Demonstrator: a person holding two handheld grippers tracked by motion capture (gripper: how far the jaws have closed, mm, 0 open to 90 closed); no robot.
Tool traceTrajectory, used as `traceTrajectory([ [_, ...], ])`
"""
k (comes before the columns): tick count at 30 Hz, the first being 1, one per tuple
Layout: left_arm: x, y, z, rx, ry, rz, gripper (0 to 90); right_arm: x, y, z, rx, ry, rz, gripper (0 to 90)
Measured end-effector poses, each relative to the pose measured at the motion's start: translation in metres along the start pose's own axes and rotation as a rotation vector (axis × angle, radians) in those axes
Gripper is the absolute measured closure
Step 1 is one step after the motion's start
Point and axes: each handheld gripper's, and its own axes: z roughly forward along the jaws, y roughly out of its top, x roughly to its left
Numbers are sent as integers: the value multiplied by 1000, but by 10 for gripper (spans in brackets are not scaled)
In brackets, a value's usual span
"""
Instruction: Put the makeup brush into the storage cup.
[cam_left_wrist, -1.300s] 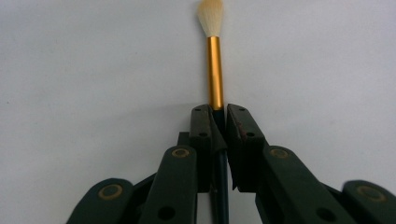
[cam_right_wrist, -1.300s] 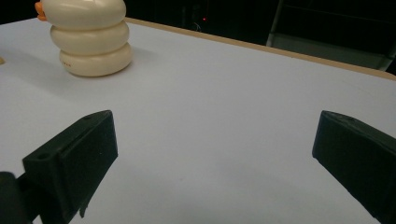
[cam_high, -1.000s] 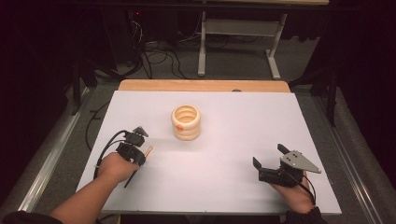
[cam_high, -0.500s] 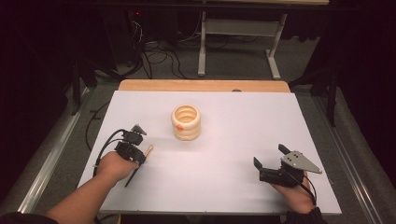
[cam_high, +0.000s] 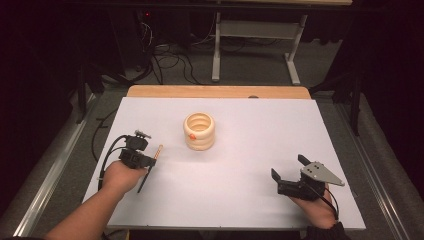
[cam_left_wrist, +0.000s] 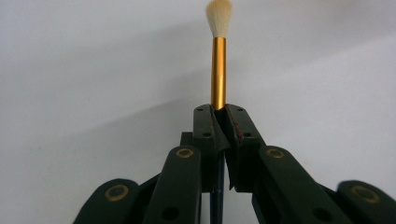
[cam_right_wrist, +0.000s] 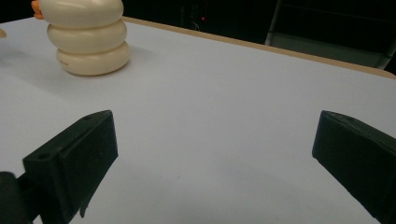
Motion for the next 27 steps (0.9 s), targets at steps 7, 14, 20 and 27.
traceTrajectory([
  [7,2,-1,-4,-108,-18,1,838,1,0,0,-2,-2,-6,13],
  [14,7,-4,-16,-239,-25,-5,838,1,0,0,-2,-5,0,13],
  [20,8,-11,-19,-337,-38,-16,838,2,0,0,-8,-2,-15,13],
  [27,9,-25,-16,-429,-53,-24,838,3,0,0,-9,-8,-18,13],
])
